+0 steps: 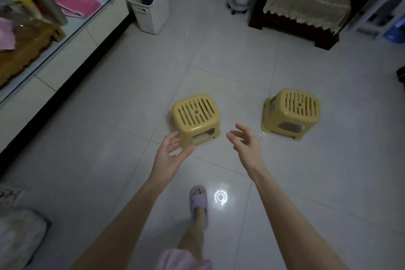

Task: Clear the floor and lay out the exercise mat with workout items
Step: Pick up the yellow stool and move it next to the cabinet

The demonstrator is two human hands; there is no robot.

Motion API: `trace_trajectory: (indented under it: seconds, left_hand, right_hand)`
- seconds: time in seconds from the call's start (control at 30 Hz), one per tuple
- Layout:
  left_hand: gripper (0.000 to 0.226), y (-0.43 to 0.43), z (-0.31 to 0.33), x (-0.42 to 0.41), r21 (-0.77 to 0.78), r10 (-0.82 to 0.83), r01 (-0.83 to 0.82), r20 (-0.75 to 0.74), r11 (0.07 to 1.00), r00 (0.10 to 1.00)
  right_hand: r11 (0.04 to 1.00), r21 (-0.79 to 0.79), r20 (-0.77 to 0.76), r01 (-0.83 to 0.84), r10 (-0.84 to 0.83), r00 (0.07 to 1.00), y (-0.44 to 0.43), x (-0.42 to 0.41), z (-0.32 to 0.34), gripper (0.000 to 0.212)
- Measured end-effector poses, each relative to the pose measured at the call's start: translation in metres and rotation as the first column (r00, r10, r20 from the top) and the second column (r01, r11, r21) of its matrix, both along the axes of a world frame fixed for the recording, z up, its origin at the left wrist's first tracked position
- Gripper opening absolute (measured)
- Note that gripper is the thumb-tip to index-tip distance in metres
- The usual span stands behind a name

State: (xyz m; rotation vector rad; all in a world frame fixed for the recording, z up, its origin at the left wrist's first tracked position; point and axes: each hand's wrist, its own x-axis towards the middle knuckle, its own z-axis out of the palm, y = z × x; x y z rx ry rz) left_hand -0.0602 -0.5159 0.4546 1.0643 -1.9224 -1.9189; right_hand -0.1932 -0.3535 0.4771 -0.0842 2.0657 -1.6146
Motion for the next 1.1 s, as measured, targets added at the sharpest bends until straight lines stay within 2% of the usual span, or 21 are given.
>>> trace_trajectory:
  seconds: [0.1,0.23,0.33,0.63,0.7,0.9,0.93,1.03,1.1]
  left_hand:
    - [0.044,-0.016,-0.013,-0.044,0.016,0.02,-0.02,0.019,1.0,1.0]
    - [0.067,-0.037,-0.019,-0.094,0.012,0.057,-0.058,0.054,0.998,0.997]
    - [0.074,-0.05,-0.025,-0.126,0.018,0.094,-0.096,0.088,0.995,0.992]
    - [0.048,-0.073,-0.077,-0.209,0.048,0.321,-0.33,0.135,0.943,0.937]
    - [0.047,-0.082,-0.108,-0.225,0.067,0.372,-0.386,0.157,0.92,0.915]
    - [0.065,-0.1,-0.196,-0.244,0.099,0.428,-0.462,0.244,0.882,0.87]
    - [0.066,-0.109,-0.239,-0.25,0.088,0.442,-0.473,0.244,0.877,0.863]
    - [0.069,-0.127,-0.28,-0.258,0.095,0.435,-0.474,0.274,0.875,0.858]
    - [0.07,-0.138,-0.333,-0.264,0.075,0.436,-0.474,0.287,0.877,0.853]
  right_hand:
    - [0.999,0.022,0.016,-0.031,0.03,0.999,-0.019,-0.048,-0.013,0.049]
    - [0.997,0.041,0.023,-0.064,0.063,0.998,-0.043,-0.103,-0.024,0.045]
    - [0.994,0.051,0.056,-0.1,0.097,0.994,-0.061,-0.142,-0.031,0.044]
    - [0.963,0.081,0.149,-0.256,0.242,0.959,-0.113,-0.246,-0.085,0.048]
    - [0.954,0.084,0.171,-0.289,0.272,0.947,-0.126,-0.268,-0.116,0.051]
    - [0.935,0.11,0.216,-0.336,0.307,0.927,-0.151,-0.302,-0.201,0.058]
    - [0.931,0.109,0.211,-0.349,0.322,0.923,-0.165,-0.31,-0.244,0.059]
    - [0.928,0.129,0.223,-0.349,0.316,0.922,-0.177,-0.324,-0.286,0.063]
    - [0.918,0.147,0.201,-0.369,0.337,0.92,-0.186,-0.333,-0.341,0.066]
